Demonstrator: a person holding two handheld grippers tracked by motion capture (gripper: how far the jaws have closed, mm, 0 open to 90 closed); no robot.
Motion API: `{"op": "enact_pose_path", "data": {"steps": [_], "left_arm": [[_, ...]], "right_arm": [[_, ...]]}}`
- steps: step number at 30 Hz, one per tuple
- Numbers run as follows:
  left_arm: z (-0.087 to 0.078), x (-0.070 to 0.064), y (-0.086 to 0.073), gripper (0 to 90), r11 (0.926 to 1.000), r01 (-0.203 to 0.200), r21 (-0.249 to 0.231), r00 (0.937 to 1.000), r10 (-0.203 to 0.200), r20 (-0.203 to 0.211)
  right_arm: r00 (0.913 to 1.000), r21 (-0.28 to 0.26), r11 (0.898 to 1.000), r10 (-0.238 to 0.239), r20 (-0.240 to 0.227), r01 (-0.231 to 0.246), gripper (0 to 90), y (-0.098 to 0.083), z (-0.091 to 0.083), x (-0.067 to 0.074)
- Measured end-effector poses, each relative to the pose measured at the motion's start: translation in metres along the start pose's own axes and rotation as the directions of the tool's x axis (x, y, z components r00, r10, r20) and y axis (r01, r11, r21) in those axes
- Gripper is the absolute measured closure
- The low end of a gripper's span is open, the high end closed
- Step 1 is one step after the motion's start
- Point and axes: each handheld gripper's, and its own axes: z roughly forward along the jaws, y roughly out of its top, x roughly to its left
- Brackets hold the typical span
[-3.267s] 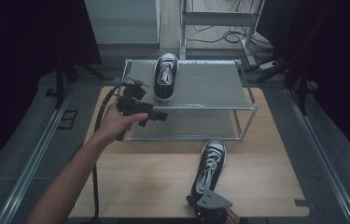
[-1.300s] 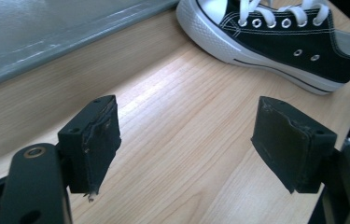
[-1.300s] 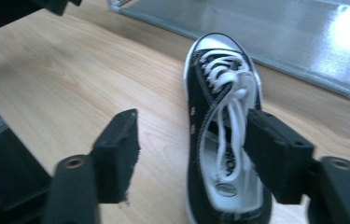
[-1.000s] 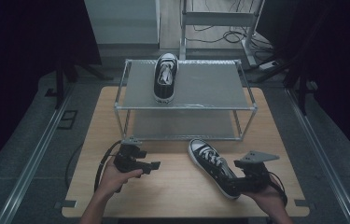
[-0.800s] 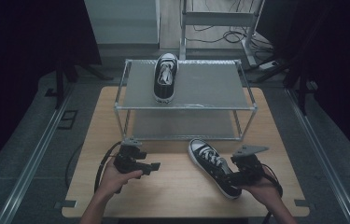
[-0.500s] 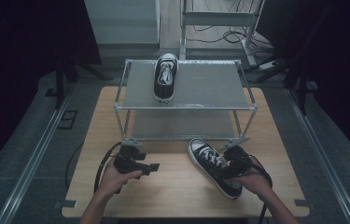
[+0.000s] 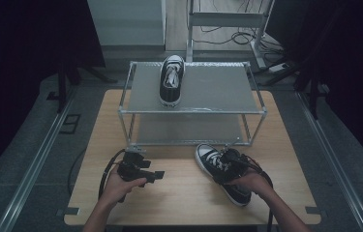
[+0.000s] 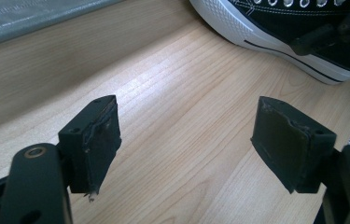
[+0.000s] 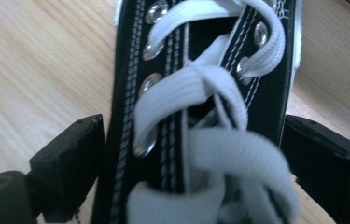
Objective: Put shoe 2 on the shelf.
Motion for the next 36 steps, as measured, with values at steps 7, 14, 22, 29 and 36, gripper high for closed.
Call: {"op": "enact_pose_path", "data": {"steps": [7, 14, 22, 29, 36], "left_arm": [[0.001, -0.001, 0.000, 23.2, 1.0000, 0.000, 0.001, 1.0000, 0.000, 0.000], [0.000, -0.002, -0.001, 23.2, 1.0000, 0.000, -0.001, 1.0000, 0.000, 0.003], [0.000, 0.000, -0.002, 23.3, 1.0000, 0.008, 0.000, 1.0000, -0.008, 0.002], [0.000, 0.000, -0.002, 23.4, 0.9999, 0.013, -0.003, 0.9999, -0.013, 0.007], [0.001, 0.001, -0.003, 23.4, 0.9998, 0.021, 0.002, 0.9997, -0.021, 0.012]], "right_arm": [[0.9999, 0.009, 1.000, 0.011, -0.008, -0.011, 8.3, 0.001, 0.002, -0.003], [0.9971, 0.055, 0.996, 0.071, -0.028, -0.069, 9.7, 0.003, 0.009, -0.005], [0.9907, 0.057, 0.992, 0.116, -0.071, -0.112, 11.8, -0.002, 0.001, -0.012], [0.9858, 0.001, 0.992, 0.125, -0.112, -0.125, 12.0, -0.018, -0.030, -0.018], [0.9861, -0.042, 0.988, 0.144, -0.082, -0.148, 12.0, -0.040, -0.061, -0.025]]}}
